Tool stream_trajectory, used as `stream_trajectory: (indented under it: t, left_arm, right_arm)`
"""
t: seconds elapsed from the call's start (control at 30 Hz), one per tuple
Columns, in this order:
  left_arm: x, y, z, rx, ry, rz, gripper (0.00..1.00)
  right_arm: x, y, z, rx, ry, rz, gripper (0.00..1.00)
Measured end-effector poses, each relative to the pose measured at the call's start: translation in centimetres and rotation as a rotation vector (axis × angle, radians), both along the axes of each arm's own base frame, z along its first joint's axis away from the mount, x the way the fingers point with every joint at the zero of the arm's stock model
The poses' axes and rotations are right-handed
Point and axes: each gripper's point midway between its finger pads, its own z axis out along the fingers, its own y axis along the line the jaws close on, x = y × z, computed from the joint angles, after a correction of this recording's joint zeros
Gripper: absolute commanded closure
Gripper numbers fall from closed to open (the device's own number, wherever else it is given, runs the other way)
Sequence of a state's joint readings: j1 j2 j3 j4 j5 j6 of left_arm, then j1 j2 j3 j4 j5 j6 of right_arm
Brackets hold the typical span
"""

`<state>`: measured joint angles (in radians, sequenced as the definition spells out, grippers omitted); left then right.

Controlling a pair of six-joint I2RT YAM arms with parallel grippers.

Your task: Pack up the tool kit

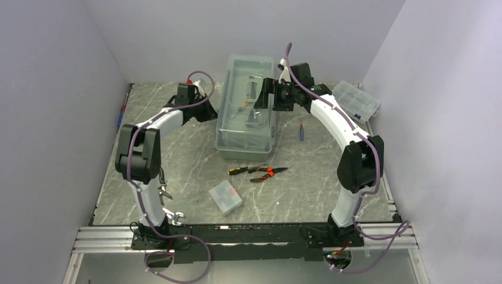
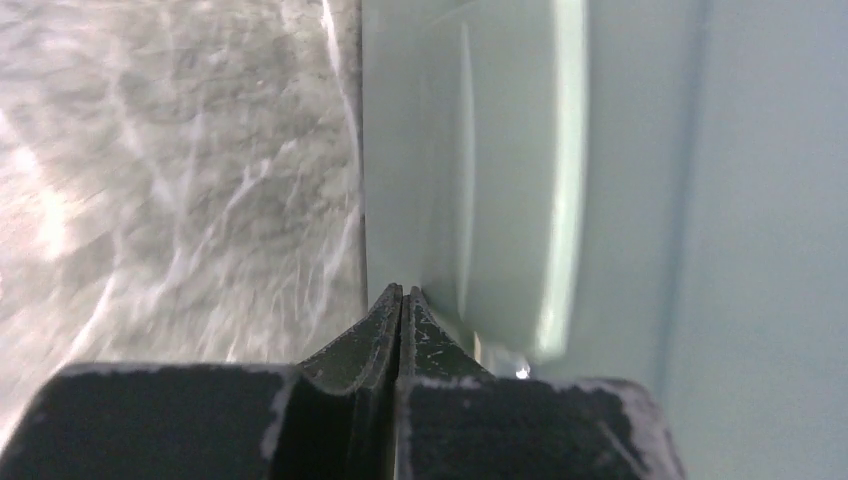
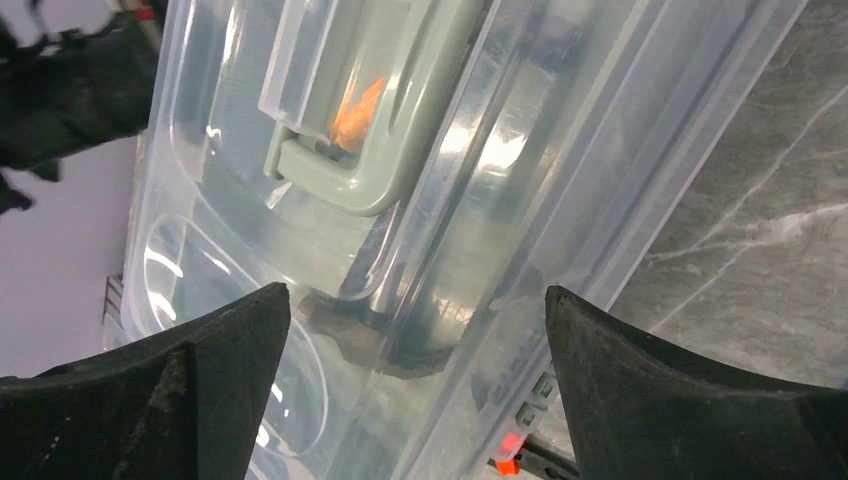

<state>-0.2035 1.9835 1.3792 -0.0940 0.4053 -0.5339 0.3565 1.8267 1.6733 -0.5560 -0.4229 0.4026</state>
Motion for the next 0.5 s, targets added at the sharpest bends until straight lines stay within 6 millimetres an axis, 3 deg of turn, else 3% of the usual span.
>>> stream_trajectory:
  t: [0.07, 0.17, 0.3, 0.4, 0.43, 0.5]
  left_arm:
    - [-0.9, 1.0, 1.9, 0.021, -0.009, 0.022, 0.88]
    - [-1.9, 2.3, 6.4, 0.031, -0.093, 0.048, 0.77]
    - [-4.4, 3.4, 11.2, 0.043, -0.2, 0.071, 0.71]
    - [-6.3, 4.3, 13.4, 0.054, -0.251, 0.097, 0.68]
    - [-7.0, 4.6, 13.8, 0.059, -0.265, 0.109, 0.64]
    - [-8.4, 5.4, 14.5, 0.069, -0.286, 0.134, 0.43]
  right_arm:
    - [0.0, -0.3, 0.4, -0.008, -0.016, -0.001, 0.0]
    - [-0.2, -0.8, 2.0, -0.011, -0.062, -0.014, 0.0]
    - [-1.2, -2.7, 6.2, 0.005, -0.171, -0.055, 0.0]
    - [-2.2, -4.5, 9.5, 0.021, -0.262, -0.097, 0.0]
    - [-2.7, -5.1, 10.5, 0.026, -0.292, -0.112, 0.0]
    - [-3.7, -6.5, 12.2, 0.025, -0.355, -0.151, 0.0]
